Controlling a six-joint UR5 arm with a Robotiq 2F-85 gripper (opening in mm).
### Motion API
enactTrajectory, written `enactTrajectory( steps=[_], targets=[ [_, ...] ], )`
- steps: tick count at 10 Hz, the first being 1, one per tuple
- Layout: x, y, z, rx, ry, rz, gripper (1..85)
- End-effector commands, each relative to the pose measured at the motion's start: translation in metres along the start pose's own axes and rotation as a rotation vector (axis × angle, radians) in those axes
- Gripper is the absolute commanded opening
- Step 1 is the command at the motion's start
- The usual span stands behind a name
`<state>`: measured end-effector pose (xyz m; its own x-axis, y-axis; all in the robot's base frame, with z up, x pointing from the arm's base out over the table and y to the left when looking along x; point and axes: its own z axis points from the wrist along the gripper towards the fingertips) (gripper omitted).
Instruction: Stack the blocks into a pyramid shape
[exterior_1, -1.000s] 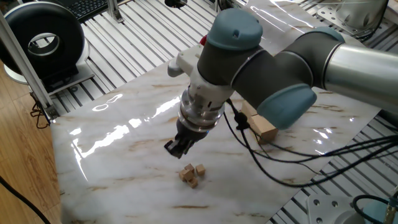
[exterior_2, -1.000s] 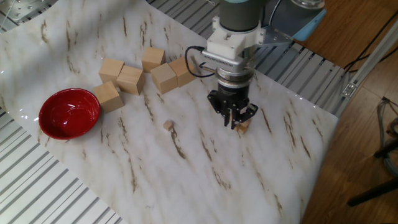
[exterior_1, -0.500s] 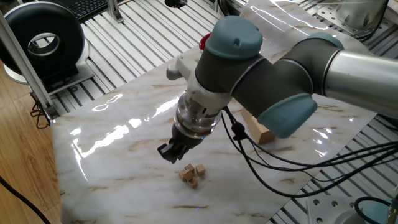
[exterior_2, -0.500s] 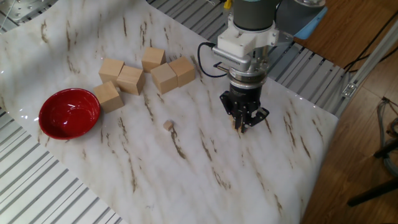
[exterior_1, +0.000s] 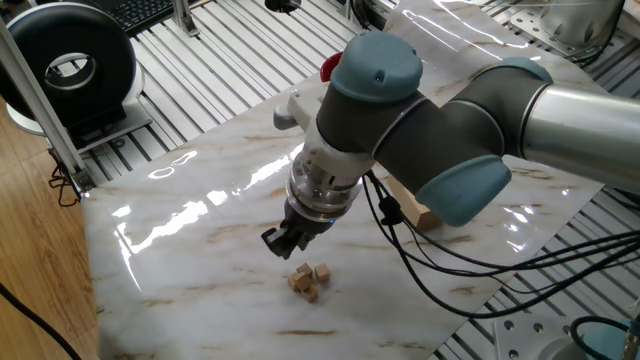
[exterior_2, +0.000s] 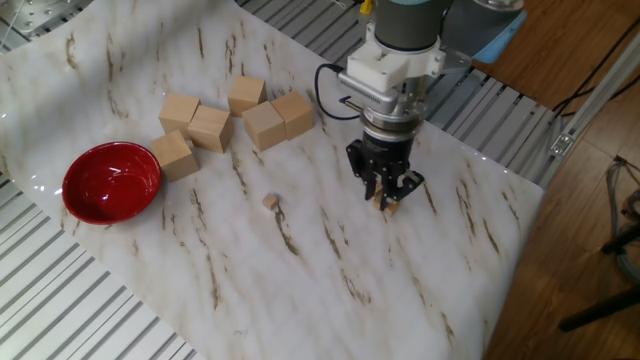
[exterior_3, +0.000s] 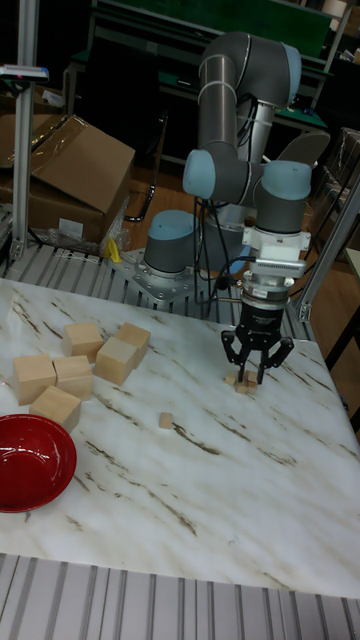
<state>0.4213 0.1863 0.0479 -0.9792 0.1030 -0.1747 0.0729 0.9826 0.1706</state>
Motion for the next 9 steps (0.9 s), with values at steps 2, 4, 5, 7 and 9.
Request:
enactTrajectory(
  steps=[2,4,5,7,9],
  targets=[
    [0.0,0.001,0.005,-0.021,-0.015,0.073,38.0],
    [0.002,0.008,0.005,-0.021,-0.023,0.091,35.3],
    [0.003,0.011,0.003,-0.02,-0.02,0.1,33.7],
    [0.005,0.016,-0.002,-0.025,-0.019,0.112,33.0],
    [0.006,0.018,-0.005,-0.026,-0.024,0.112,31.3]
  ],
)
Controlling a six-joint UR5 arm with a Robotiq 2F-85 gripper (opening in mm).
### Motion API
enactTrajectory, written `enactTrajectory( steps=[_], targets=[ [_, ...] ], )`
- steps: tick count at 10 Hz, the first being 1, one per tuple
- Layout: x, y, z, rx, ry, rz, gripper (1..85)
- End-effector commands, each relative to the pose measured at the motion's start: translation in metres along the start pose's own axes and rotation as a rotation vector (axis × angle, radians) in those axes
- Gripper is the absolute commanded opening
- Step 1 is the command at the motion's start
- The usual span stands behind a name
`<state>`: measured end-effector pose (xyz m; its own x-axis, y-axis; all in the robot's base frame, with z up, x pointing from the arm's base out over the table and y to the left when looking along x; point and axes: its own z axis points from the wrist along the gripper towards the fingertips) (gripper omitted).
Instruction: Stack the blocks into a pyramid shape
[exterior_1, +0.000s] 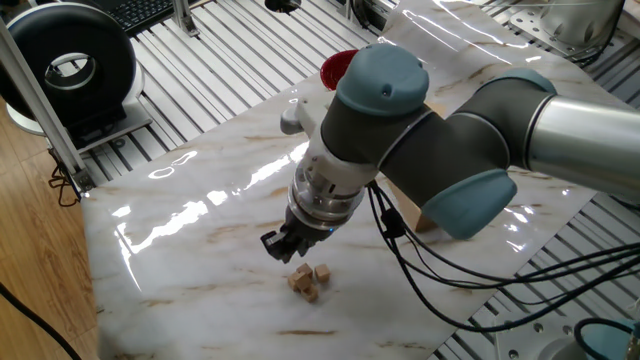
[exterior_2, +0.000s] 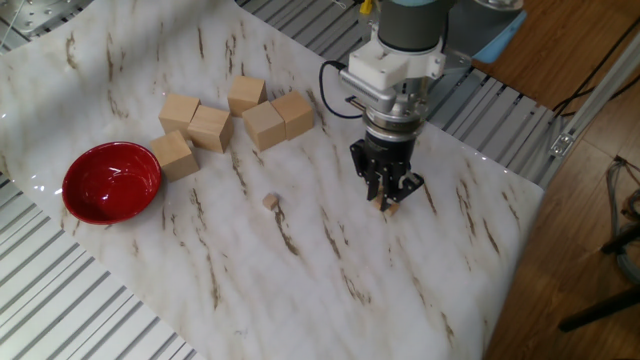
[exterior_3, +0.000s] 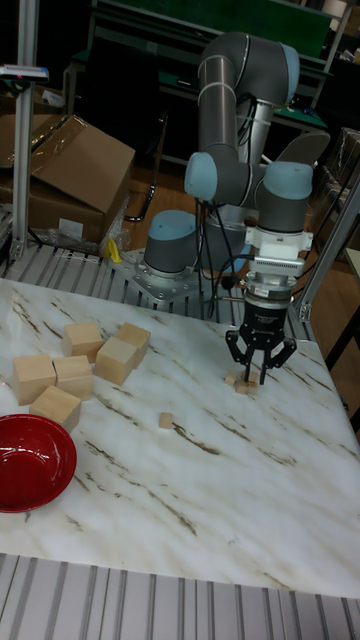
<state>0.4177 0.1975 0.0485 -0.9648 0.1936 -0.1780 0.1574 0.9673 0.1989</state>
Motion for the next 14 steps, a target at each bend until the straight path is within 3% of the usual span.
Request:
enactTrajectory(
  steps=[1,4,7,14],
  targets=[
    [0.005,0.008,-0.006,-0.011,-0.002,0.028,30.7],
    [0.013,0.014,-0.007,-0.019,0.003,0.03,30.0],
    [0.02,0.008,0.002,-0.018,-0.026,-0.005,31.0],
    [0.027,-0.002,0.007,-0.013,-0.029,-0.031,30.7]
  ],
)
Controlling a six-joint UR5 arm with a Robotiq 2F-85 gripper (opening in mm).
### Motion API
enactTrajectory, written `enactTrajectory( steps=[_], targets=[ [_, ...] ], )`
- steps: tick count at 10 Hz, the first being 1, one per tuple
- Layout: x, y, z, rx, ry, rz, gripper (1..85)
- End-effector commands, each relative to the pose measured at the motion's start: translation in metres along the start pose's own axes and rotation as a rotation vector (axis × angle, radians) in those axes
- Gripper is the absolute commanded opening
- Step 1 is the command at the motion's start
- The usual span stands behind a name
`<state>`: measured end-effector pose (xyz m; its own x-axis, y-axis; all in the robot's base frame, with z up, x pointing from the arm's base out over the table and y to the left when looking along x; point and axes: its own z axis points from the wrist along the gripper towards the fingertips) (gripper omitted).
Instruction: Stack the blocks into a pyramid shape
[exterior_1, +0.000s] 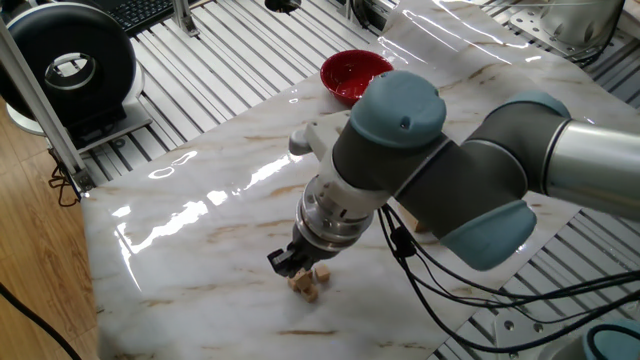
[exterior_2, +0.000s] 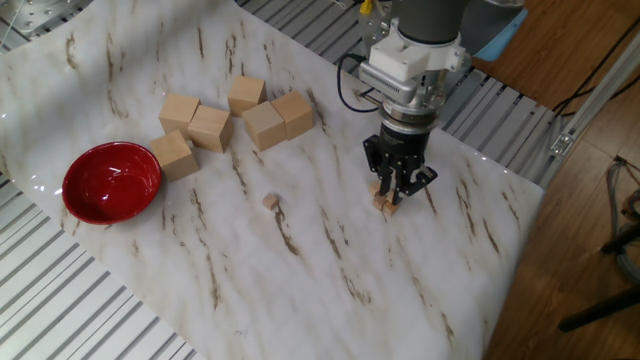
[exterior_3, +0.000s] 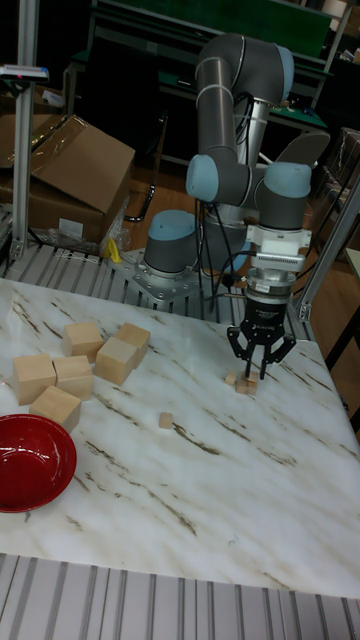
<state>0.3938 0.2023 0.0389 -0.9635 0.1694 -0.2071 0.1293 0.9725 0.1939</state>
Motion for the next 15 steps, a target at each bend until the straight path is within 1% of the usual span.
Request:
enactTrajectory(
  steps=[1,2,4,6,11,13,15],
  targets=[
    [0.0025,-0.0007,0.0033,-0.017,-0.007,-0.003,31.3],
    [0.0022,0.0005,0.0049,-0.02,-0.016,-0.009,33.0],
    [0.0044,0.0057,0.0064,-0.035,-0.014,0.01,33.0],
    [0.0068,0.0088,0.0083,-0.041,-0.012,0.019,32.7],
    [0.009,0.0052,0.0123,-0.042,-0.013,0.018,31.7],
    [0.0096,0.0046,0.0126,-0.042,-0.012,0.022,30.0],
    [0.0091,0.0043,0.0128,-0.041,-0.013,0.028,25.3]
  ],
)
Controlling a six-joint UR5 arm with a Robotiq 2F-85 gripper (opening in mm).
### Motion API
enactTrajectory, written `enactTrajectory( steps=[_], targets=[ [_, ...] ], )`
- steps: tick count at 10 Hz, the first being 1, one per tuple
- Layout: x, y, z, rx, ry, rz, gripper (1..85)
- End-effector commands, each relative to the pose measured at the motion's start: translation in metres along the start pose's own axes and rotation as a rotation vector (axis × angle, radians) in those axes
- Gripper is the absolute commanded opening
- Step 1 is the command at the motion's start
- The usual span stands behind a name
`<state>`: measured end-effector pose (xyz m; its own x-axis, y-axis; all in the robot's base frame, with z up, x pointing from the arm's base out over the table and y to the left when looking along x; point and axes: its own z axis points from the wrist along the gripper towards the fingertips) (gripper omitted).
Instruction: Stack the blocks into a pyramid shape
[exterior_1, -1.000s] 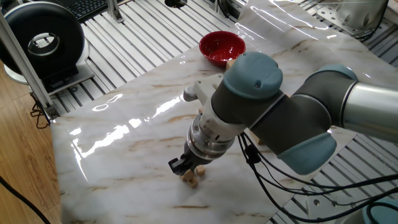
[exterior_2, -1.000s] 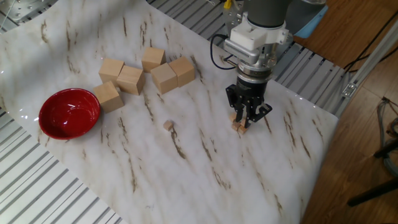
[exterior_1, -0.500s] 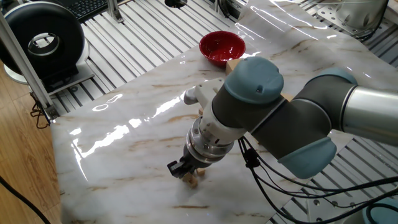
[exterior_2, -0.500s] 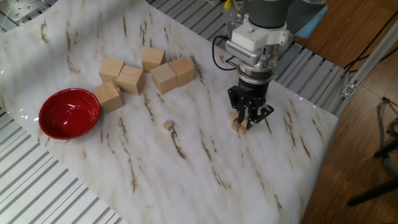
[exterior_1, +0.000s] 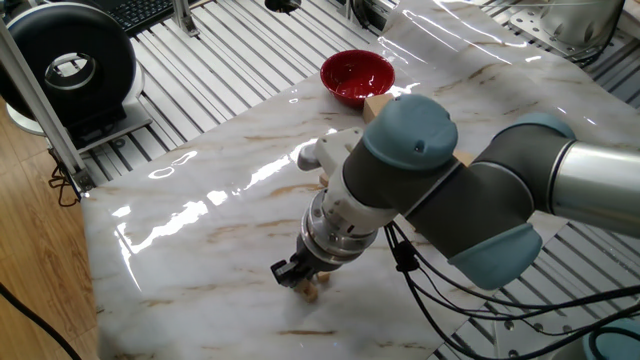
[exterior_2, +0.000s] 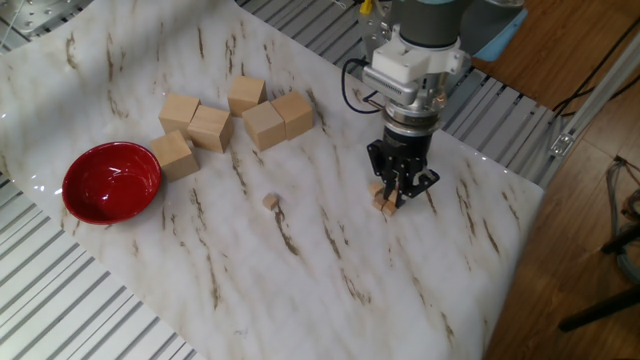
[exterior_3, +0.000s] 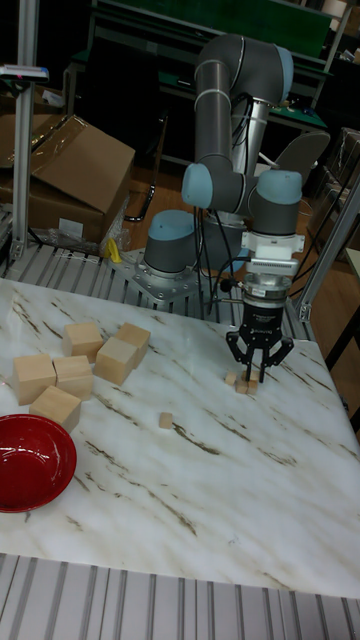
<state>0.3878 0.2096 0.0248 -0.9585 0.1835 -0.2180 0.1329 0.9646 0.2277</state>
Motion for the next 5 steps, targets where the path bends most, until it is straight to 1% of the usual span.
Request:
enactTrajectory(
  steps=[1,5],
  targets=[
    [-0.0011,0.0006,-0.0004,-0.007,0.0,0.024,22.3],
    [-0.0023,0.0016,-0.0019,-0.004,0.001,0.041,13.3]
  ],
)
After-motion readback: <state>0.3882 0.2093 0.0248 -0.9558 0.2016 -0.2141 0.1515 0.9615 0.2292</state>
